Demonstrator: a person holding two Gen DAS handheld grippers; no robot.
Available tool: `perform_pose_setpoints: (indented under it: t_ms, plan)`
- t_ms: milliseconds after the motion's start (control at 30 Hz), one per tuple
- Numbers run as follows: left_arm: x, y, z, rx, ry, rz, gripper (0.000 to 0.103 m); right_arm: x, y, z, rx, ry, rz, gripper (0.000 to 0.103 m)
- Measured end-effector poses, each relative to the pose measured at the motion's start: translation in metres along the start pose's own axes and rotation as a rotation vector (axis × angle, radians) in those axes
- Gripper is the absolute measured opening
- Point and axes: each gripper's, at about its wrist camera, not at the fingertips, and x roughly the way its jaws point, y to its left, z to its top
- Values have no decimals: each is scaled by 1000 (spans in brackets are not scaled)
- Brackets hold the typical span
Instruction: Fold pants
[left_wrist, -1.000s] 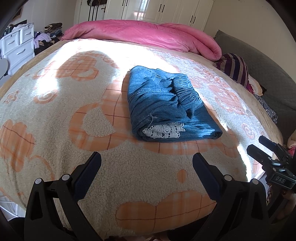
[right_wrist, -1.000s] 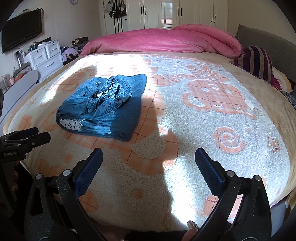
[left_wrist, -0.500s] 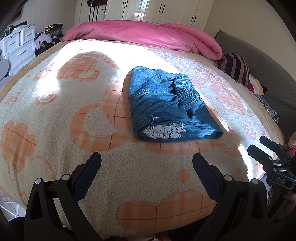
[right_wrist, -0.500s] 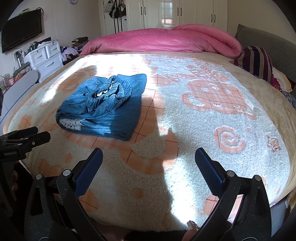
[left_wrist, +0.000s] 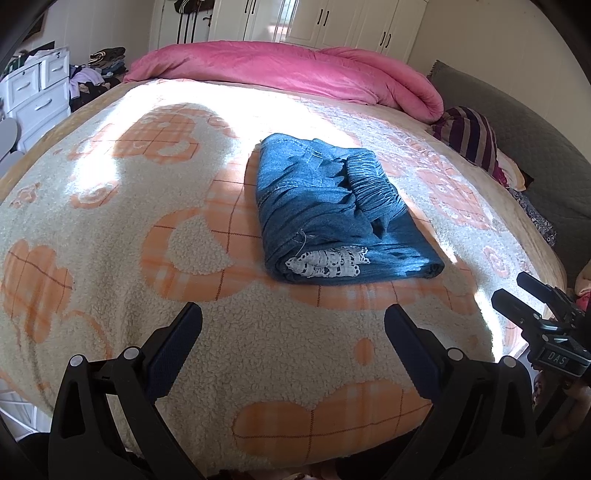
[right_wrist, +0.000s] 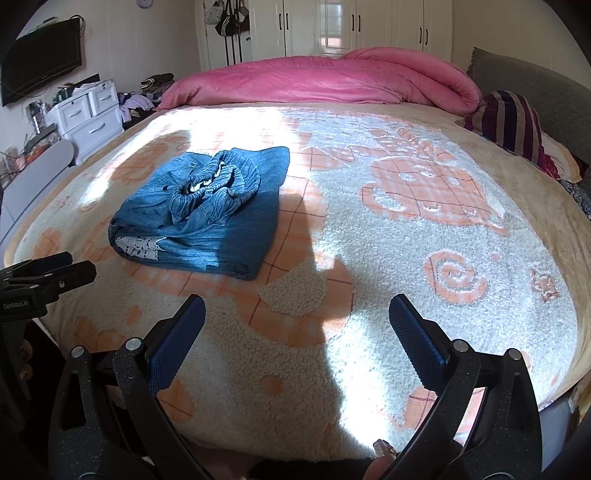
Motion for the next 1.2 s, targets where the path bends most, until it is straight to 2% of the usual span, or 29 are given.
perform_pose_setpoints:
  t_ms: [333,533,667,733,867,1000,1133,1200]
  plan:
    - [0,-3,0,12,1,-14,99,0,-1,0,2,3,-3,94]
    - [2,-5,0,22,10,-3,99,0,-2,0,5,5,-7,94]
    - [-1,-3,5,24,-8,31,99,1,-6,-1,11,14,-18,94]
    - [-5,1,8,17,-29,56,99,3,-11,-2,18,17,-27,94]
    - [-13,28,32,-43,-47,47,99,8,-31,1,46,24,-67,94]
    - [-4,95,81,-117,-20,121,99,21,-89,14,114,39,-144,94]
    - [30,167,125,-142,8,304,99,46,-180,27,270,79,-241,94]
    - [54,200,143,-159,41,359,99,64,-233,36,355,101,-314,94]
